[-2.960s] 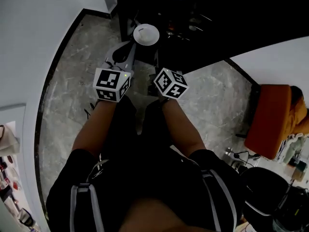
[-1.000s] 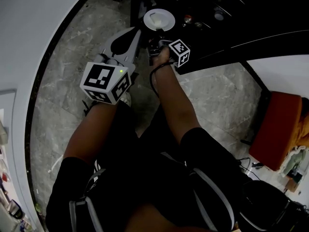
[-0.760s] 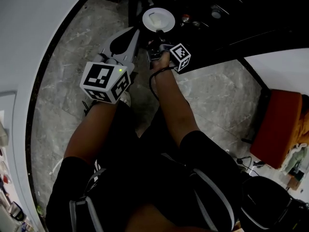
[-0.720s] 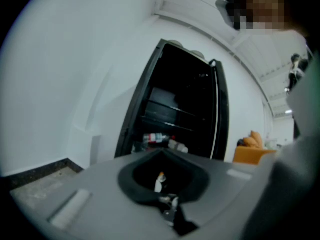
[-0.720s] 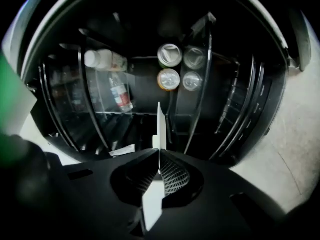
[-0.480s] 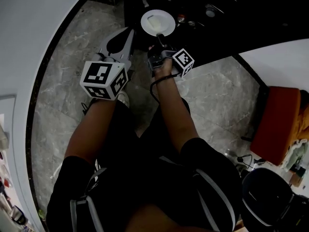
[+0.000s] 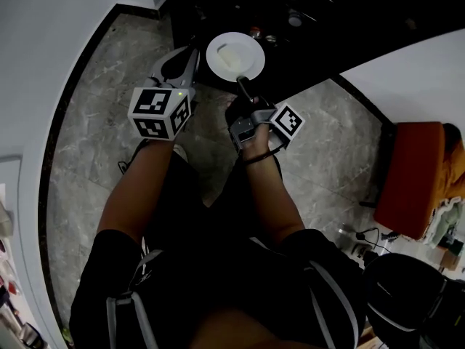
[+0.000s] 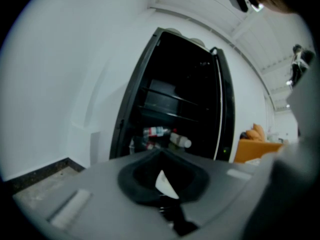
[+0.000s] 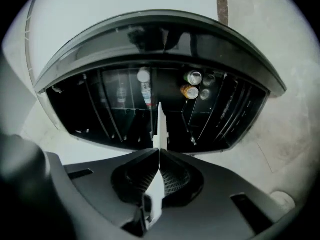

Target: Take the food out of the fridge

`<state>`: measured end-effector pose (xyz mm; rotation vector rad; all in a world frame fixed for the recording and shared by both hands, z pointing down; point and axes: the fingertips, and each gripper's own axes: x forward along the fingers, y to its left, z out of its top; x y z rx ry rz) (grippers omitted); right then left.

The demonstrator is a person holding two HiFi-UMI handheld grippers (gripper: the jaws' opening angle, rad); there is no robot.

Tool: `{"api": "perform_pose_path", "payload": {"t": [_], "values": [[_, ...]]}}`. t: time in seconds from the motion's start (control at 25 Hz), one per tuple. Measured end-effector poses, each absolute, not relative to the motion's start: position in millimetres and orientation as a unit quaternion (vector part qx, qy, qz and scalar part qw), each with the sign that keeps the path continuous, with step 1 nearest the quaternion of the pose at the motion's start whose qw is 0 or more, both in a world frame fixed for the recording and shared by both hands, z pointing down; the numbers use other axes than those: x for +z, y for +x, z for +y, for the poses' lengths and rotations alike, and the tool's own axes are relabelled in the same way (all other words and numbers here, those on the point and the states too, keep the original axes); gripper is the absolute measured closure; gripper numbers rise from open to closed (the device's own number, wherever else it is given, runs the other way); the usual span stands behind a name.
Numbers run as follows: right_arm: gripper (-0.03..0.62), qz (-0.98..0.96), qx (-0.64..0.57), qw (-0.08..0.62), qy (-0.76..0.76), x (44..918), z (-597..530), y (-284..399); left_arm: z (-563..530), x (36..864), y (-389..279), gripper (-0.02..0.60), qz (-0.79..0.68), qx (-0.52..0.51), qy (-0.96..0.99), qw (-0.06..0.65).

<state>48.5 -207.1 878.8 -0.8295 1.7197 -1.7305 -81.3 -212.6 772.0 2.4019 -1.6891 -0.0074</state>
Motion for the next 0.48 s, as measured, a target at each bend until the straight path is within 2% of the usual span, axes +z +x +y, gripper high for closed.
{"api": "perform_pose_path", "payload": {"t": [0.48], "values": [[0.586, 0.645, -0.654, 0.293, -0.265, 810.4, -167.0, 74.2, -203.6, 768.6, -72.8, 0.578, -0.574, 0.014, 0.81, 0.119]]}}
